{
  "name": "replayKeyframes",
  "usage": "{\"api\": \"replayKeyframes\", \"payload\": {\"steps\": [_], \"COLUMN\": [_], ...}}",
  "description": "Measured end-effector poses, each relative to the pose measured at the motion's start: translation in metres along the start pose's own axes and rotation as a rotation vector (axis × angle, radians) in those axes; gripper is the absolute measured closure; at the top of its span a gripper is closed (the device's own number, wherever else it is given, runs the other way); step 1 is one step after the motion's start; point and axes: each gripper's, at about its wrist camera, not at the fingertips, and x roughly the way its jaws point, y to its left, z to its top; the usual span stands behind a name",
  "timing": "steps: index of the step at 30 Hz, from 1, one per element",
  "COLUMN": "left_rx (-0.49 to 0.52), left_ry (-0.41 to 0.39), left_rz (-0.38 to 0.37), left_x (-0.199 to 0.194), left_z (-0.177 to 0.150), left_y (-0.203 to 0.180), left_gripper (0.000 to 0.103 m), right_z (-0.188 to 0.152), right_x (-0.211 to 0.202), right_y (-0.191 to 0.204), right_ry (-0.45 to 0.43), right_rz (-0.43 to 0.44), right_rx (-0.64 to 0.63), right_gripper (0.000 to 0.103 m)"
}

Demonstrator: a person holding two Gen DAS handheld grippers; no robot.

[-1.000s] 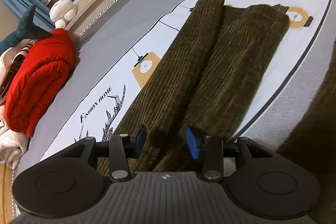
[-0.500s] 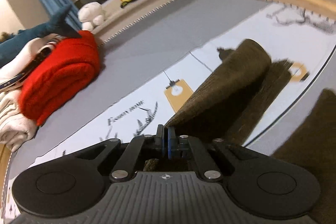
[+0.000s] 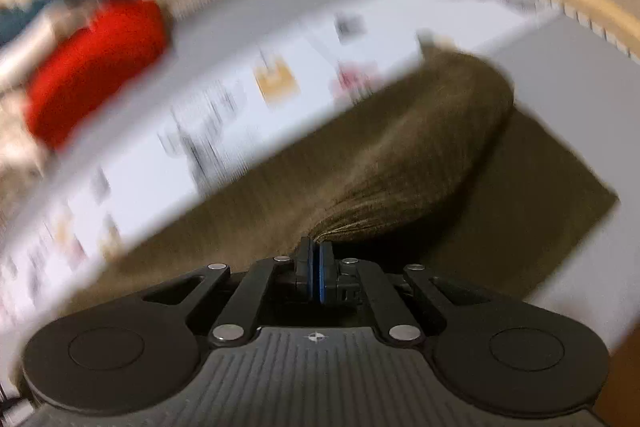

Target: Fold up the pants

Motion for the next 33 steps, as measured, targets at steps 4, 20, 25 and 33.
{"api": "replayKeyframes", "payload": {"steps": [4, 20, 25, 33], "left_rx": [-0.048, 0.259, 0.451, 0.562], "left_ry": [-0.070, -0.232, -0.171, -0.077], "left_rz": [0.025, -0.360, -0.388, -0.312], "left_x": [-0.013, -0.045, -0.031, -0.002], "left_z": [0.003, -0.004, -0.019, -0.044], "left_y": [0.001, -0.102, -0.146, -0.158], "left_gripper": [0.081, 0.061, 0.061, 0.060], "right_z": [-0.025, -0.025, -0.021, -0.016], "right_x": [0.035, 0.033, 0.053, 0.067], "right_y": [-0.008, -0.127, -0.103, -0.090], "right_ry": [0.161, 0.007, 0.106, 0.129], "right_rz": [-0.174, 0.091, 0.168, 0.144], "right_rx": [-0.130, 0.674, 0.638, 0.618], "right_gripper": [0.103, 0.087, 0.057, 0.057]}}
